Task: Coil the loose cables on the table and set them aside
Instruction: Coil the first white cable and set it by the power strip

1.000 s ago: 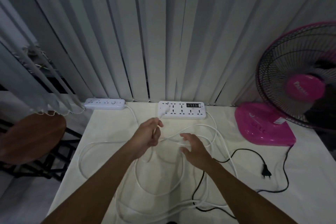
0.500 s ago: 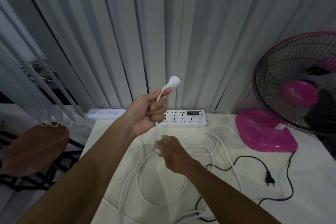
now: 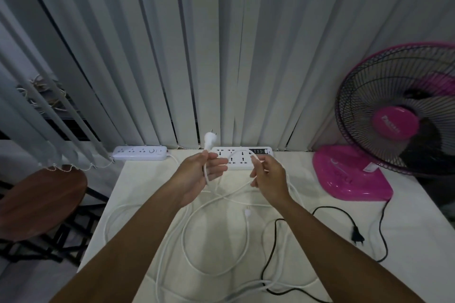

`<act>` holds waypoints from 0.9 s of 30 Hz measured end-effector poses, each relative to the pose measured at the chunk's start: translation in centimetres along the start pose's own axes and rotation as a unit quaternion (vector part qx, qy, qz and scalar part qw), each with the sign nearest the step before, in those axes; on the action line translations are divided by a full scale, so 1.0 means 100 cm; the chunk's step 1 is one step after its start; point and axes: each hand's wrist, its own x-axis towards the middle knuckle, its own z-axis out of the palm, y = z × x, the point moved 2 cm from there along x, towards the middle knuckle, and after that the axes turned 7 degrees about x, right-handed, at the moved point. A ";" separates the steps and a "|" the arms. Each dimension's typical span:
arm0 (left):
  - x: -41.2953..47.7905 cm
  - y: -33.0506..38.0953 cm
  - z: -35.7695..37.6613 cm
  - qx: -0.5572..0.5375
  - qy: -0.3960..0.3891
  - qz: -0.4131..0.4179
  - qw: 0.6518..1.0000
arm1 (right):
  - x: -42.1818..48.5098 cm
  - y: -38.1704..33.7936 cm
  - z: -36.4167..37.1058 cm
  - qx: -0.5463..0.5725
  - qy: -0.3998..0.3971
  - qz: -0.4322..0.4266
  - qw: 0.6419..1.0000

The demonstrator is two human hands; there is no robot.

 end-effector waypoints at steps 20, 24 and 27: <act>0.009 0.002 0.034 -0.084 -0.010 -0.011 0.996 | -0.047 0.018 0.002 -0.231 -0.200 -0.167 0.937; 0.011 0.002 0.038 -0.090 -0.019 0.002 0.996 | -0.045 0.014 0.005 -0.263 -0.194 -0.179 0.928; 0.009 0.005 0.038 -0.112 -0.025 -0.004 0.993 | -0.041 0.020 -0.003 -0.352 -0.148 -0.230 0.895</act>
